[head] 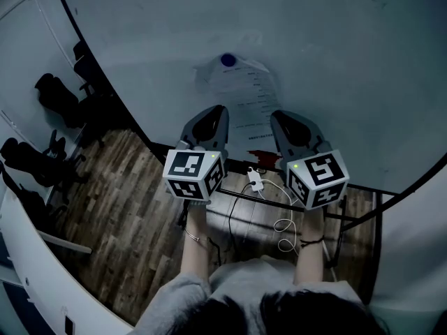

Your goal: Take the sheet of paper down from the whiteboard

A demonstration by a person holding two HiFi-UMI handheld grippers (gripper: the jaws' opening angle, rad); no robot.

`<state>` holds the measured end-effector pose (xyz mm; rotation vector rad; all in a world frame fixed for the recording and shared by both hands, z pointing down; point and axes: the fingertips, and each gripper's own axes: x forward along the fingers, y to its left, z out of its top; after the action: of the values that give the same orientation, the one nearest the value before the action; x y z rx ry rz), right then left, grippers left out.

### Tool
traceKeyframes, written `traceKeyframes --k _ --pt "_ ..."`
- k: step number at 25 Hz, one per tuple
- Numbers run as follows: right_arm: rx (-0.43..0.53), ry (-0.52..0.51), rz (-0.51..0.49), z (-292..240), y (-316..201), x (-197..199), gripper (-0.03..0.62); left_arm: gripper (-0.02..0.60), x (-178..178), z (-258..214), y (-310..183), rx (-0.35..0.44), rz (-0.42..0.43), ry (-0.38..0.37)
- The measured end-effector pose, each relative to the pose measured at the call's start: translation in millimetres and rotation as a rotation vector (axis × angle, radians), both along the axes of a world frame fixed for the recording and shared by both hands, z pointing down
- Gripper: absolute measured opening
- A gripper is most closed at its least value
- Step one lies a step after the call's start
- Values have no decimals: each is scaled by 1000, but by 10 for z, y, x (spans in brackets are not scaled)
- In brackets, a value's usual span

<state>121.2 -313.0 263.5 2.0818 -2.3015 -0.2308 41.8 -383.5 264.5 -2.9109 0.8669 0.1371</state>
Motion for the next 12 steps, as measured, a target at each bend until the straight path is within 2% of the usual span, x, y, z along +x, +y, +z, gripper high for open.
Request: traceKeyframes --k 5,8,12 --pt "-13 9 13 -32 -38 46 3 8 46 -119 -68 37 -20 -15" --pt "-18 10 20 -54 -73 69 44 17 81 -209 -103 71 -32 -24" --pt "-21 29 39 -68 -95 91 66 33 123 -326 -114 104 -34 -25"
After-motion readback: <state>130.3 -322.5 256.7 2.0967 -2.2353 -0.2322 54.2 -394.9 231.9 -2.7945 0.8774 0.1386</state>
